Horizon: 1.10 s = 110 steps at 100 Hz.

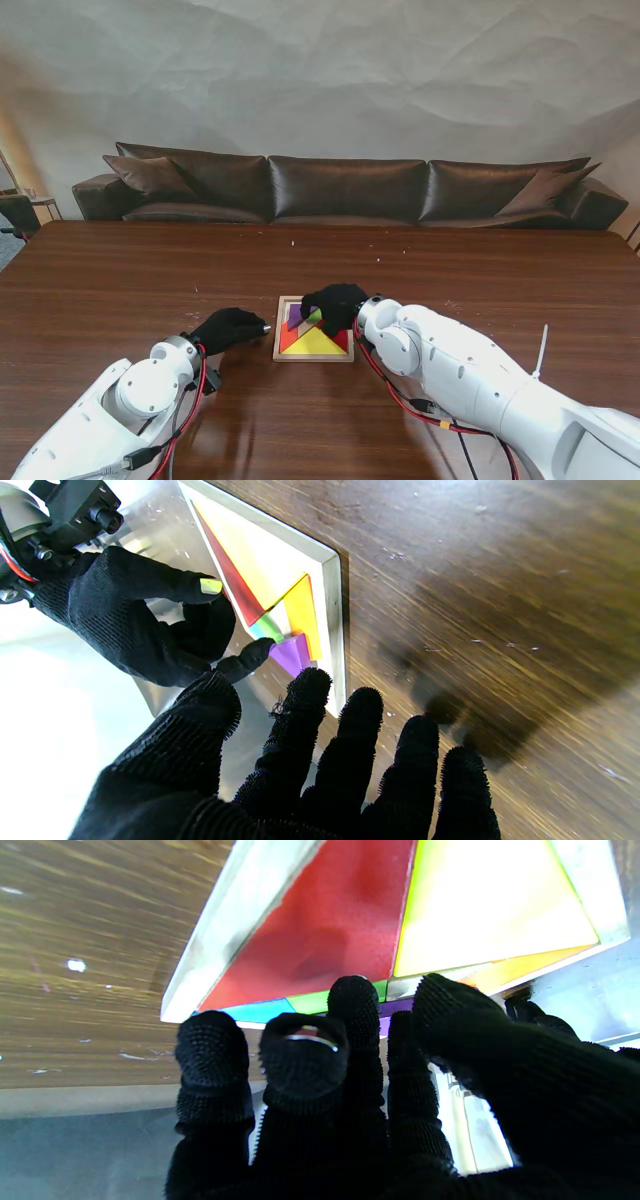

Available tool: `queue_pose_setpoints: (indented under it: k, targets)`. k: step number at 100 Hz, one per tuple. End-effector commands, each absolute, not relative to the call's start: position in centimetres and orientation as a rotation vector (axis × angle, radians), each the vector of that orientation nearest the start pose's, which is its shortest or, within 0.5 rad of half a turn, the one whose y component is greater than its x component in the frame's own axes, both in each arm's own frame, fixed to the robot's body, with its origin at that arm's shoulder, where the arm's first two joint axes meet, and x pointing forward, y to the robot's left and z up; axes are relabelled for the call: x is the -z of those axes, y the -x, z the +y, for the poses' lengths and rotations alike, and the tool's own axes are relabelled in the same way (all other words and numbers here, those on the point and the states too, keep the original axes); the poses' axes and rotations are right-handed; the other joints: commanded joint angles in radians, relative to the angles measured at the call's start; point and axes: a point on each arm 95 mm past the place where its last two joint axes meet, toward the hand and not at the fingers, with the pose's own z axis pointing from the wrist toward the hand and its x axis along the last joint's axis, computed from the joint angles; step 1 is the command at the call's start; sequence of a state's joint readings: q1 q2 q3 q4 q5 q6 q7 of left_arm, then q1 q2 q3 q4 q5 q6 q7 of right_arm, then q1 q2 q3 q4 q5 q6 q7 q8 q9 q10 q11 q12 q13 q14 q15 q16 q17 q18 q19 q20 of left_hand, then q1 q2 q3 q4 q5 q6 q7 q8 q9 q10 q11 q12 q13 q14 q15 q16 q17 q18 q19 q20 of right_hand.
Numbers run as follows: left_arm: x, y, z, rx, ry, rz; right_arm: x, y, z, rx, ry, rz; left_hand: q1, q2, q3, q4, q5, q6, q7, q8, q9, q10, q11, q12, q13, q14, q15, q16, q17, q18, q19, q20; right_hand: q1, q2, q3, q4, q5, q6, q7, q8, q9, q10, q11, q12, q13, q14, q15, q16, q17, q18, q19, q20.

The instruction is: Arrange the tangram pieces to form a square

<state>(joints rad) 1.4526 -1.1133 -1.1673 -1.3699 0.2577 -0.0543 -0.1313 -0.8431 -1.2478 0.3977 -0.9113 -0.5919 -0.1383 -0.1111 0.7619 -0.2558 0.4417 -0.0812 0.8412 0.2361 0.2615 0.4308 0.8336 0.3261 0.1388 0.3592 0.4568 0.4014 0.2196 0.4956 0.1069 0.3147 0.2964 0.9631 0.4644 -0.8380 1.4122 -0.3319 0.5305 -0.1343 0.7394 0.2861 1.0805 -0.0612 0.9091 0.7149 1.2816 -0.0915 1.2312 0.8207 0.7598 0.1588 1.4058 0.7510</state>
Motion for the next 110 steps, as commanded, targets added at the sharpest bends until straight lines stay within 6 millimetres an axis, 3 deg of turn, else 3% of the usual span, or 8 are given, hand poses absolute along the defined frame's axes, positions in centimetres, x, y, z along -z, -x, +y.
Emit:
queue_pose_setpoints:
  k: [1,110]
  targets:
    - [38.05,-41.98,1.18,1.741,2.052,1.284,36.77,-50.31,13.13,-1.554,-1.094,1.965,0.021,0.045,-0.015,0.023,0.023,0.003,-0.002,0.003,0.006,0.006,-0.003,0.013,0.015,0.014,0.012,0.006,0.011,0.024,0.006,0.0,-0.018,0.019,0.009,0.029,-0.041,0.016,-0.001,-0.002,0.008,-0.005,-0.006,-0.012,0.038,0.005,0.012,0.004,0.077,0.019,0.044,0.031]
    - [38.13,-42.02,1.14,1.738,2.059,1.294,36.96,-51.26,13.54,-1.518,-1.097,1.976,0.022,0.048,-0.018,0.023,0.023,0.003,-0.002,0.003,0.006,0.005,-0.003,0.013,0.015,0.014,0.012,0.007,0.011,0.023,0.006,0.0,-0.032,0.041,0.0,0.038,-0.064,0.032,-0.003,-0.006,0.003,-0.007,-0.007,-0.014,0.038,0.006,0.004,0.002,0.071,0.019,0.045,0.033]
